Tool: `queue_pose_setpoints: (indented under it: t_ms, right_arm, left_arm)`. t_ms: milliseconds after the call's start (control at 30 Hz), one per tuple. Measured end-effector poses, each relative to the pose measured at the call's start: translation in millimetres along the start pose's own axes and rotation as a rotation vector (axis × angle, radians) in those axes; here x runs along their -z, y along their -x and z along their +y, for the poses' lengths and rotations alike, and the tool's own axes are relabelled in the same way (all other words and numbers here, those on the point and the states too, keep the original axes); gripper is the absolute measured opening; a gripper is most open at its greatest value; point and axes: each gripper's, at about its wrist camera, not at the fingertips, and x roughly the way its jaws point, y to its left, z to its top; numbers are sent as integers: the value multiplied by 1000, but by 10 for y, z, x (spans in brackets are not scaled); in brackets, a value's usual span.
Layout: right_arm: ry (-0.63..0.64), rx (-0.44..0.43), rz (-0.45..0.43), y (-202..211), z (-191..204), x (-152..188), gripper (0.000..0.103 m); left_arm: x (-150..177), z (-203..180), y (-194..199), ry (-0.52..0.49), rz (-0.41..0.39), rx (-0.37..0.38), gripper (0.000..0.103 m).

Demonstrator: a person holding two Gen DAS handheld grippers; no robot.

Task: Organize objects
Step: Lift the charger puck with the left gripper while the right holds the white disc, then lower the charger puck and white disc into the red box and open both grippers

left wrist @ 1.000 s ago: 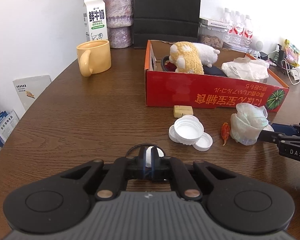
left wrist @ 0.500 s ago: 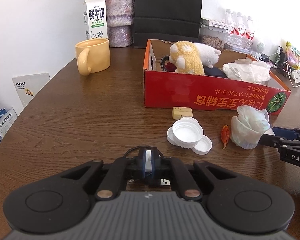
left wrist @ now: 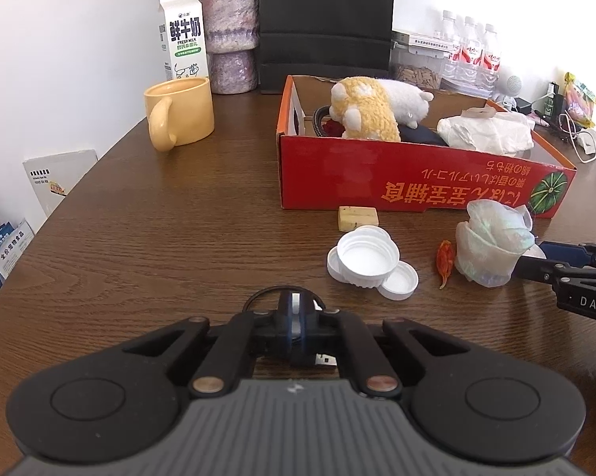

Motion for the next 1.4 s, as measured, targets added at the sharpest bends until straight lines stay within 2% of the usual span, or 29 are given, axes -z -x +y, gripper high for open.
queue_pose_setpoints:
  t_ms: [267,500,800,1067,1400]
  right_arm:
    - [2,2,-11,26,21,8,38]
    - [16,-12,-84,229,55,-43,38]
    - [42,-30,-203,471,-8,-351,38]
    - [87,-32,-273,405,-95,-725,38]
    - [117,-8,-281,-151,-357,-1189,38]
  left_arm:
    - [-98,-28,189,-1,-57,-1,4]
    - [-282,-114,346,-12,-121,4,4]
    - [-652,-364,374,-44,-199,36,4]
    - [-1046,-631,153,-71,-242,73,4]
    - [-1498,-896,-498,-84,-235,101,4]
